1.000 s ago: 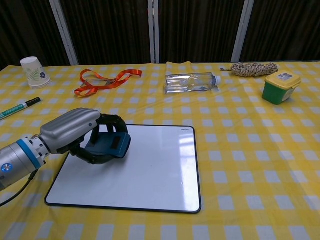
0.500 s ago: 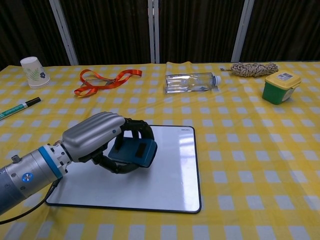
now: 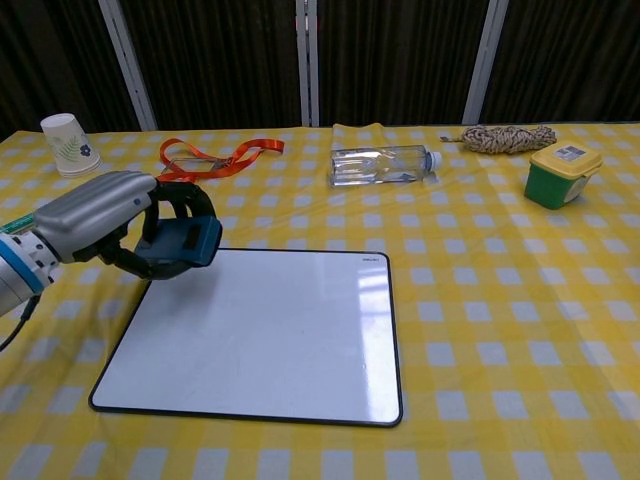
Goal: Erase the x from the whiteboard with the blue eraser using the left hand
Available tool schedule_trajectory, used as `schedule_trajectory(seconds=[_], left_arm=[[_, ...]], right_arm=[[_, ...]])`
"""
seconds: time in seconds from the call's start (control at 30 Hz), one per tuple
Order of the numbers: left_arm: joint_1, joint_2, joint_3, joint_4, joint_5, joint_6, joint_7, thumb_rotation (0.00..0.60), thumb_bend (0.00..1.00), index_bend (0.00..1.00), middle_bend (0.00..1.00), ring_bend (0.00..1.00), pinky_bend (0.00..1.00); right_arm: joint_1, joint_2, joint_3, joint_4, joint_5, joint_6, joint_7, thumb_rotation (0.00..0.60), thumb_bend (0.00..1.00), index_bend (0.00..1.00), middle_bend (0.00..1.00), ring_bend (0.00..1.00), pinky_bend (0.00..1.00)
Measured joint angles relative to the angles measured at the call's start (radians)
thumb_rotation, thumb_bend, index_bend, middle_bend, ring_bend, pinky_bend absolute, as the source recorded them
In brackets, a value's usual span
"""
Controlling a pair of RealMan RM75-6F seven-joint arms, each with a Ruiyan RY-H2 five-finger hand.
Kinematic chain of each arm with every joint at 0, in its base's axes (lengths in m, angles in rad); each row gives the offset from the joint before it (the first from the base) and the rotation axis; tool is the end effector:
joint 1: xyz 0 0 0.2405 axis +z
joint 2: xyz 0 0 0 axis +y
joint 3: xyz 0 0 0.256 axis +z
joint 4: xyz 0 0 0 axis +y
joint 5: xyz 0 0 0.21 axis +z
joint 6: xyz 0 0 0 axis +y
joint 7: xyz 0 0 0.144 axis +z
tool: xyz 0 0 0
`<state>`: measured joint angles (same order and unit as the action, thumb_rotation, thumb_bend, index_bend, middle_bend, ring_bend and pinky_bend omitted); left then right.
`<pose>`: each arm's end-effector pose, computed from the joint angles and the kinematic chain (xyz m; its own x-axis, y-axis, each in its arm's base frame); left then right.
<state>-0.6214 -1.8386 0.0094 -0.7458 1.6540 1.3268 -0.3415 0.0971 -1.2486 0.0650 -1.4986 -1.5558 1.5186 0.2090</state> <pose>-0.2176 0.3250 -0.0424 0.3293 0.0873 0.9402 0.7911 -0.5691 -0.2243 -0.3085 -0.1884 0.1309 0.1810 0.0342 0.9829 -0.9799 -0.0788 0.1832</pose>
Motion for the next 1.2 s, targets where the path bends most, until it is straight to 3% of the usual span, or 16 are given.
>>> schedule_trajectory(seconds=[0.2,0.37,0.53,0.63,0.7,0.77,0.83,0.9,1.03,1.2], left_arm=[[0.004,0.116,-0.016,-0.028,-0.038,-0.048,0.023,0.6,0.56,0.64,0.48,0.47,0.43],[0.011,0.22,-0.007,-0.133,-0.08,-0.16,0.106,0.6,0.52,0.59,0.43,0.44,0.41],[0.027,0.252,0.009,-0.199,-0.122,-0.237,0.193,0.6,0.5,0.54,0.39,0.4,0.38],[0.036,0.259,0.013,-0.222,-0.14,-0.261,0.237,0.6,0.47,0.5,0.35,0.36,0.3],[0.04,0.263,0.013,-0.235,-0.15,-0.269,0.259,0.6,0.42,0.4,0.25,0.28,0.19],[0.044,0.273,0.014,-0.253,-0.159,-0.282,0.281,0.6,0.32,0.22,0.07,0.09,0.04],[0.047,0.287,0.015,-0.276,-0.168,-0.297,0.294,0.6,0.25,0.12,0.0,0.0,0.0],[0.049,0.302,0.016,-0.301,-0.175,-0.305,0.308,0.6,0.2,0.06,0.0,0.0,0.0],[0.07,0.333,0.012,-0.371,-0.194,-0.295,0.327,0.6,0.18,0.04,0.0,0.0,0.0],[0.121,0.356,0.006,-0.434,-0.198,-0.203,0.312,0.6,0.18,0.03,0.0,0.0,0.0]], right_arm=[[0.0,-0.002,-0.004,-0.002,-0.005,-0.001,-0.006,0.6,0.07,0.01,0.0,0.0,0.0],[0.002,-0.007,-0.008,-0.001,-0.007,-0.005,-0.011,0.6,0.07,0.01,0.0,0.0,0.0],[0.002,-0.011,-0.011,0.0,-0.01,-0.008,-0.016,0.6,0.07,0.01,0.0,0.0,0.0],[0.002,-0.011,-0.012,0.0,-0.012,-0.006,-0.018,0.6,0.07,0.01,0.0,0.0,0.0],[0.001,-0.011,-0.012,-0.001,-0.011,-0.005,-0.018,0.6,0.07,0.01,0.0,0.0,0.0],[0.001,-0.011,-0.011,-0.002,-0.01,-0.004,-0.016,0.6,0.07,0.01,0.0,0.0,0.0],[0.001,-0.01,-0.011,-0.002,-0.011,-0.002,-0.015,0.6,0.07,0.01,0.0,0.0,0.0],[0.001,-0.009,-0.011,-0.004,-0.013,-0.002,-0.013,0.6,0.07,0.01,0.0,0.0,0.0],[0.002,-0.008,-0.016,-0.006,-0.012,-0.012,-0.007,0.6,0.07,0.01,0.0,0.0,0.0],[0.003,-0.008,-0.018,-0.007,-0.019,-0.008,-0.016,0.6,0.07,0.01,0.0,0.0,0.0]])
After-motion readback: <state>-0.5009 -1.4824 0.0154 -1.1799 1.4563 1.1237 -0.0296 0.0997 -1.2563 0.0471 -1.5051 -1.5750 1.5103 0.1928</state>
